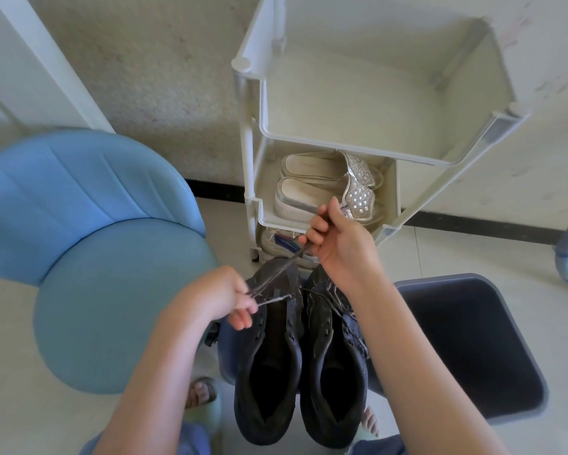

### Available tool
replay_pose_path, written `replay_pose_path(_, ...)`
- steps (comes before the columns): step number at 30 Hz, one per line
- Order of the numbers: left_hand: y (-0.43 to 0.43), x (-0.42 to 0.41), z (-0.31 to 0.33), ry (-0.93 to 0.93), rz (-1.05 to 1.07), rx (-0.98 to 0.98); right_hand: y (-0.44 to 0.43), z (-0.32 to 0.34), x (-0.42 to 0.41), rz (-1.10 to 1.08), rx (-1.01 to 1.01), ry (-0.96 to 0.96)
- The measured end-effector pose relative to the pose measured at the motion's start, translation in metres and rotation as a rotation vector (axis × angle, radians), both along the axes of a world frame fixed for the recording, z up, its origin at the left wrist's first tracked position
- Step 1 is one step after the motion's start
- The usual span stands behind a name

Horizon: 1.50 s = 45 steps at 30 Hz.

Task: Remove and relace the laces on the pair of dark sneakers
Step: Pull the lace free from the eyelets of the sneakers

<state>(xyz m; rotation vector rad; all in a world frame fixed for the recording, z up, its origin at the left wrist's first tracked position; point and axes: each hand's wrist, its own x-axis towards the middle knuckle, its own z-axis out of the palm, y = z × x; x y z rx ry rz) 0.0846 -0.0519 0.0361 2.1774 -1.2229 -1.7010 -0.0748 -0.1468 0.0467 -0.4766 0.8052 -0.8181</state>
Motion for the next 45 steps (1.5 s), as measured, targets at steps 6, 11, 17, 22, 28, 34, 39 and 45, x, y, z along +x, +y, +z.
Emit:
replay_pose_path(6, -0.001, -0.002, -0.012, -0.087, -0.050, 0.293, 0.007, 0.003, 0.007, -0.066, -0.215, 0.147)
replay_pose_path(11, 0.001, -0.006, -0.021, -0.116, -0.038, 0.363, 0.017, 0.007, 0.015, -0.124, -0.474, 0.302)
replay_pose_path(17, -0.005, -0.005, -0.012, -0.192, 0.061, 0.214, 0.018, 0.009, 0.014, -0.081, -0.633, 0.382)
replay_pose_path(22, -0.013, 0.001, -0.004, -0.070, 0.465, -0.377, 0.005, -0.004, 0.009, -0.030, -0.352, 0.633)
replay_pose_path(28, -0.019, 0.004, -0.015, -0.035, 0.821, -0.592, -0.010, -0.026, -0.005, 0.046, -0.284, 0.913)
replay_pose_path(34, -0.022, -0.004, -0.038, -0.250, 0.693, -0.484, 0.000, -0.045, -0.003, 0.510, -0.165, 0.976)
replay_pose_path(39, -0.026, -0.007, -0.061, -0.362, 0.480, -0.239, 0.027, -0.065, 0.009, 0.820, -0.622, 1.270)
replay_pose_path(45, -0.027, -0.017, -0.085, -0.307, 0.165, 0.044, 0.032, -0.074, 0.008, 0.839, -0.992, 1.473)
